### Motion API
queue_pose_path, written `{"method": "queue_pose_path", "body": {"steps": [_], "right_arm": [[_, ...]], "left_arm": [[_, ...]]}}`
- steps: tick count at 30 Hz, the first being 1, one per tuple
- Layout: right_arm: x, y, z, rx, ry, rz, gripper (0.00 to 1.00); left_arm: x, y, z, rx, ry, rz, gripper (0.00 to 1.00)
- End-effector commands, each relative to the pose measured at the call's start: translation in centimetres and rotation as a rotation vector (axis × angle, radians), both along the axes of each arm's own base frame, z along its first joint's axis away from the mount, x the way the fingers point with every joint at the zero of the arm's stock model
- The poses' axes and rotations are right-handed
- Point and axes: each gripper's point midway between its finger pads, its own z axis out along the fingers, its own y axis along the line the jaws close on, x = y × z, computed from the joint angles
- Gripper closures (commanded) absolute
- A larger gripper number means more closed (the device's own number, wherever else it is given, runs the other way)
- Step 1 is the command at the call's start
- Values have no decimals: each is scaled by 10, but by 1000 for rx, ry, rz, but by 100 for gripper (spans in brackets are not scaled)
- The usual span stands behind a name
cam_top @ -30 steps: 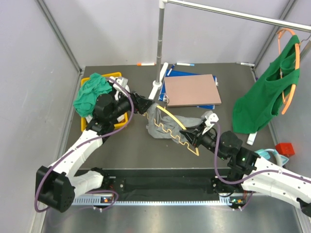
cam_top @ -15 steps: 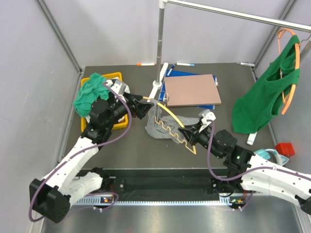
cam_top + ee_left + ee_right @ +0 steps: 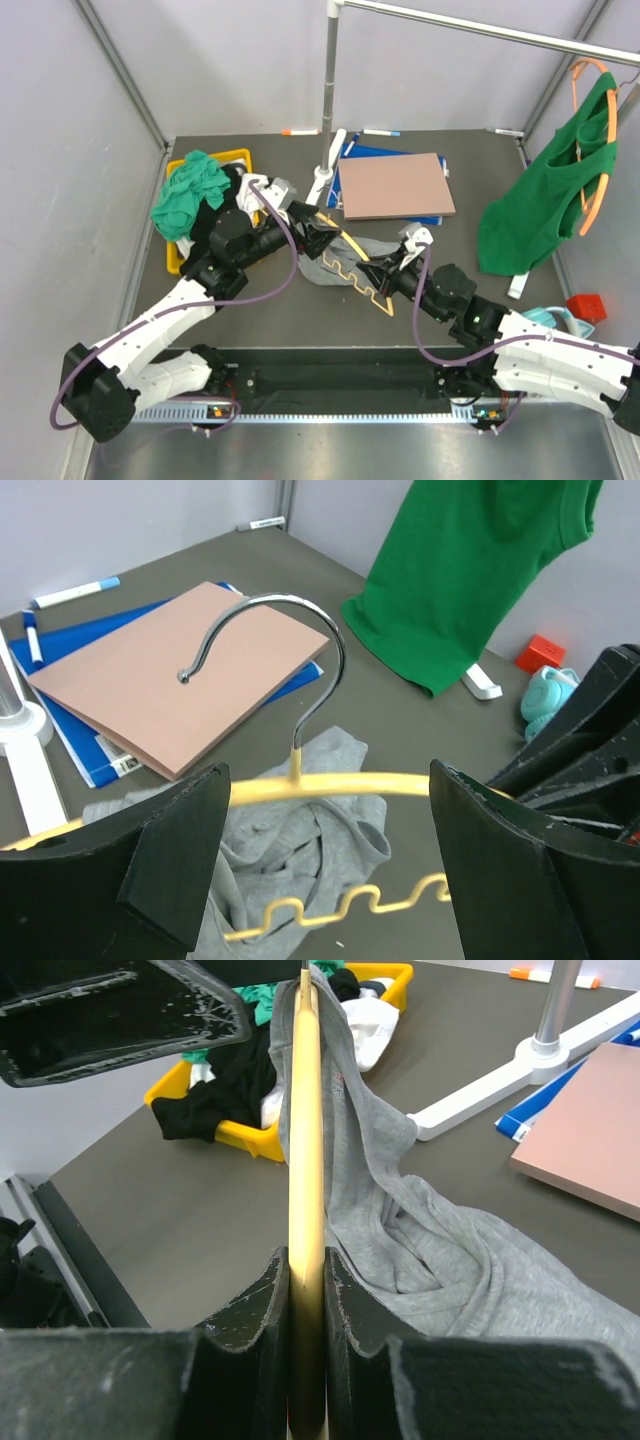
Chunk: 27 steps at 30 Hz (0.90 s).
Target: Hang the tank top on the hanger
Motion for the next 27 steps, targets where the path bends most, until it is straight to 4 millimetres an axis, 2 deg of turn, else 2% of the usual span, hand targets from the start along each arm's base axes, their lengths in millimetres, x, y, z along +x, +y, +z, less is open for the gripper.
{"method": "queue_pose_path", "body": {"steps": [1, 4, 8, 9, 14, 15, 17, 18, 22, 27], "right_arm": [[-6, 11, 41, 136, -65, 48, 100], [-7, 13, 38, 137, -60, 59, 100], [-8, 16, 39, 151, -57, 67, 100], [-7, 16, 40, 151, -59, 67, 100], [-7, 21, 37, 153, -53, 80, 100], [-7, 22, 38, 156, -52, 80, 100], [-6, 25, 36, 151, -49, 84, 100], [-5, 26, 37, 152, -49, 86, 100], [-1, 34, 27, 127, -28, 87, 100], [3, 38, 18, 108, -6, 77, 100]], "left_arm": [[9, -1, 25, -43, -105, 36, 16], [11, -4, 23, -38, -110, 32, 19], [15, -7, 12, -16, -93, 35, 29], [16, -7, 10, -13, -89, 40, 35], [17, -5, 3, -6, -86, 54, 55], [17, -6, 1, -3, -83, 54, 64], [18, -3, -5, 8, -79, 67, 74], [18, -3, -6, 10, -78, 70, 83], [19, 1, -20, 44, -67, 91, 100], [23, 14, -32, 70, -66, 161, 100]]}}
